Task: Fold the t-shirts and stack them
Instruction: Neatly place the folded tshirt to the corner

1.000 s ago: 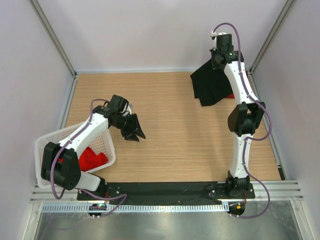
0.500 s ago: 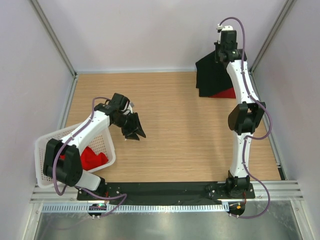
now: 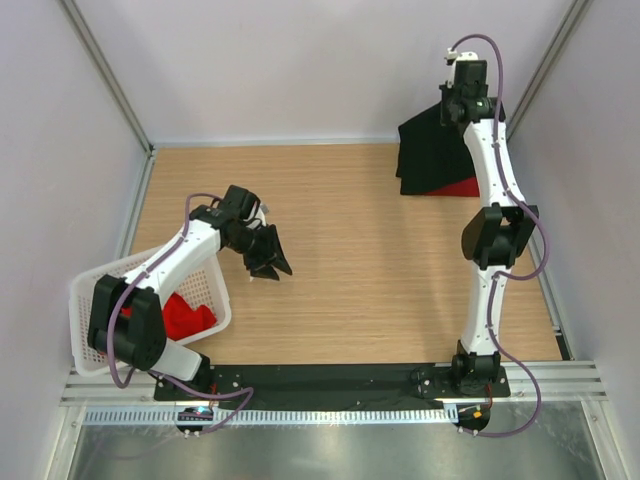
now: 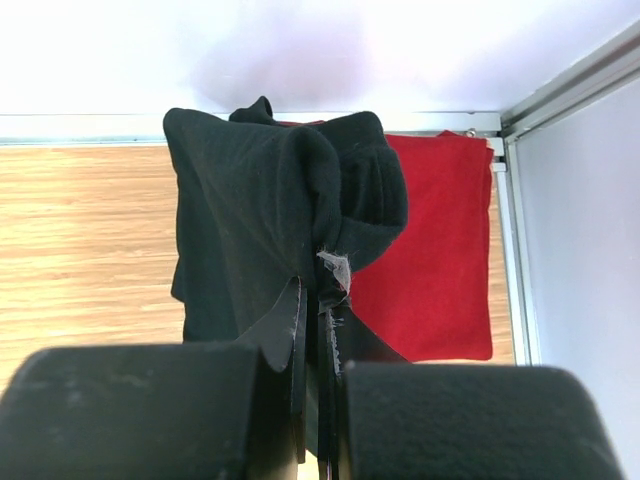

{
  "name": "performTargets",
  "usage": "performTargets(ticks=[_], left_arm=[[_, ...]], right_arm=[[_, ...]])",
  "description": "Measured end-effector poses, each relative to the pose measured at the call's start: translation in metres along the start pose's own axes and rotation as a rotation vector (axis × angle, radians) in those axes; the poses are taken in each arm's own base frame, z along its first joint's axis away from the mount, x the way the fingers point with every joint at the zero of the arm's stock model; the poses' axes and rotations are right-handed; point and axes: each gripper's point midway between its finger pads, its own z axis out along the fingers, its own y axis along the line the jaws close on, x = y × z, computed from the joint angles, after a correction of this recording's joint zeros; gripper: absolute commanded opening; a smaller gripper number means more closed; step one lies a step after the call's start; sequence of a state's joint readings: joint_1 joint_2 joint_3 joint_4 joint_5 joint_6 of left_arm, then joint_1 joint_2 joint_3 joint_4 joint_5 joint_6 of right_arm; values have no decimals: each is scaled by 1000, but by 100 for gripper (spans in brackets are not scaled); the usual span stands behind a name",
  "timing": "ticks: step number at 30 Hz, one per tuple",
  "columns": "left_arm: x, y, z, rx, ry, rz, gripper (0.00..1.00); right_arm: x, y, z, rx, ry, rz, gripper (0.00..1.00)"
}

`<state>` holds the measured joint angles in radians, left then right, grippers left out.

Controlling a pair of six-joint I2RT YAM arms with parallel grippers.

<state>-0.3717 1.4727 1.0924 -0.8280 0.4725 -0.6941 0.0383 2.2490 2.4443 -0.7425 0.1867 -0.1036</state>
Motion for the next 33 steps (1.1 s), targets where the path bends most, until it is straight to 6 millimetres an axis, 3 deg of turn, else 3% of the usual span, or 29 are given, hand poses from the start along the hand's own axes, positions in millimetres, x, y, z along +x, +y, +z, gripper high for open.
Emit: performTargets(ticks=[13, 24, 33], left_arm=[[0, -2, 0, 7, 7, 0, 41], [-2, -2, 0, 4, 13, 19, 41], [0, 2, 4, -12, 34, 12, 41]], right_arm=[[-17, -17, -30, 2, -30, -1, 1], [-17, -15, -30, -12, -30, -14, 1], [-14, -34, -24, 10, -26, -14, 1]])
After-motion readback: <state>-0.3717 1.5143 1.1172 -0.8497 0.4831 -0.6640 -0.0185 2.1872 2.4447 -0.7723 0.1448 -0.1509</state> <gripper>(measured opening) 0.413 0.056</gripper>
